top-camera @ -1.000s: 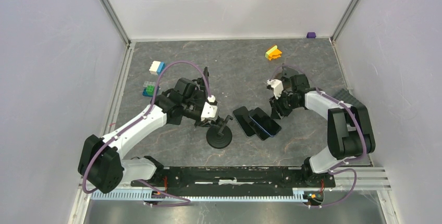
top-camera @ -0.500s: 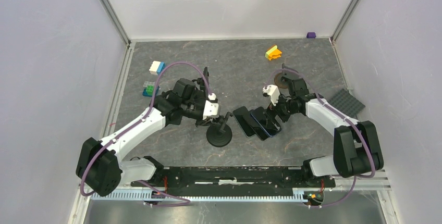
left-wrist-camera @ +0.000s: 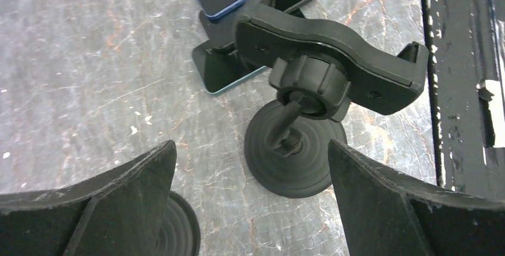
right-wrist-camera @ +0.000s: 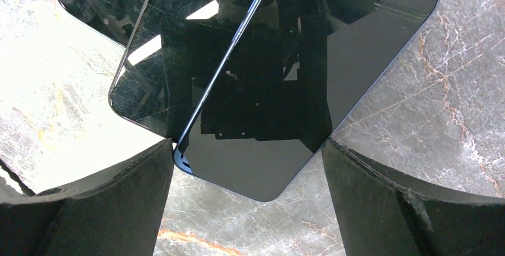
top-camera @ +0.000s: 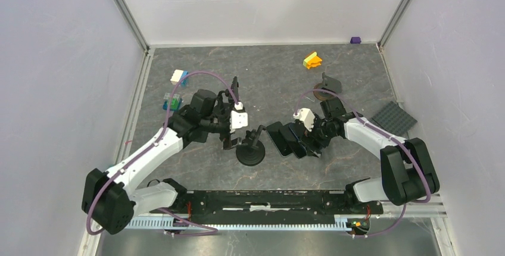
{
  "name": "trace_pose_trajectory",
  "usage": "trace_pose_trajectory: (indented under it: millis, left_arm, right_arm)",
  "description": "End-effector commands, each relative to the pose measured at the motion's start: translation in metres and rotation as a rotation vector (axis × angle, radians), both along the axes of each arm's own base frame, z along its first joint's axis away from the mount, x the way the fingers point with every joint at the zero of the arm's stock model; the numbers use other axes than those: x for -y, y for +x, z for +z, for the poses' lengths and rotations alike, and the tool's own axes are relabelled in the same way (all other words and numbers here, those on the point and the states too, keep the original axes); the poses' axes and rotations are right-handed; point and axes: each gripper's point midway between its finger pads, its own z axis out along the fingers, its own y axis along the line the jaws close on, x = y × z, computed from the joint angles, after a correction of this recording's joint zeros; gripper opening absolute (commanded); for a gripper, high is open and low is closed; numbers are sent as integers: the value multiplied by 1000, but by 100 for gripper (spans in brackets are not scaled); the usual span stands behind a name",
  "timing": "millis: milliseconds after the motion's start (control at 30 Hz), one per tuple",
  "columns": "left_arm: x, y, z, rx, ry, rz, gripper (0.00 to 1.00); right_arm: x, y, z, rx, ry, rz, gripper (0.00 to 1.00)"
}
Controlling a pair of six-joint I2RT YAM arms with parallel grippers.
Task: Place the phone on the phone stand
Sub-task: Move the phone to the center of the board.
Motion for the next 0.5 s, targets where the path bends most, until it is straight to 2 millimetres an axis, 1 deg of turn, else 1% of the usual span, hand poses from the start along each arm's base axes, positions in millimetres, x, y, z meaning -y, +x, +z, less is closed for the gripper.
trace_pose_trajectory:
  millis: [0, 67, 133, 233, 267, 333, 400, 467]
  left_arm:
    - [-5, 19, 46, 77, -53, 114, 100]
    - [-9, 25, 64, 81, -66, 175, 100]
    - [-12, 25, 86, 85, -88, 213, 100]
    - [-12, 8, 116, 46, -126, 200, 100]
    - [-9, 3, 128, 32, -141, 194, 100]
    - [0, -9, 144, -16, -134, 184, 99]
    - [10, -21, 154, -44, -108, 170, 97]
    - [23, -27, 168, -65, -132, 166, 97]
  right_arm:
    - [8, 9, -7, 32, -53, -19, 98]
    - [7, 9, -7, 31, -51, -23, 98]
    - [10, 12, -7, 43, -65, -31, 93]
    - [18, 16, -7, 67, -106, -36, 86]
    - [19, 17, -7, 73, -114, -37, 84]
    - [22, 21, -5, 88, -128, -44, 80]
    - [25, 25, -4, 99, -137, -55, 78]
    - [29, 27, -4, 106, -140, -73, 75]
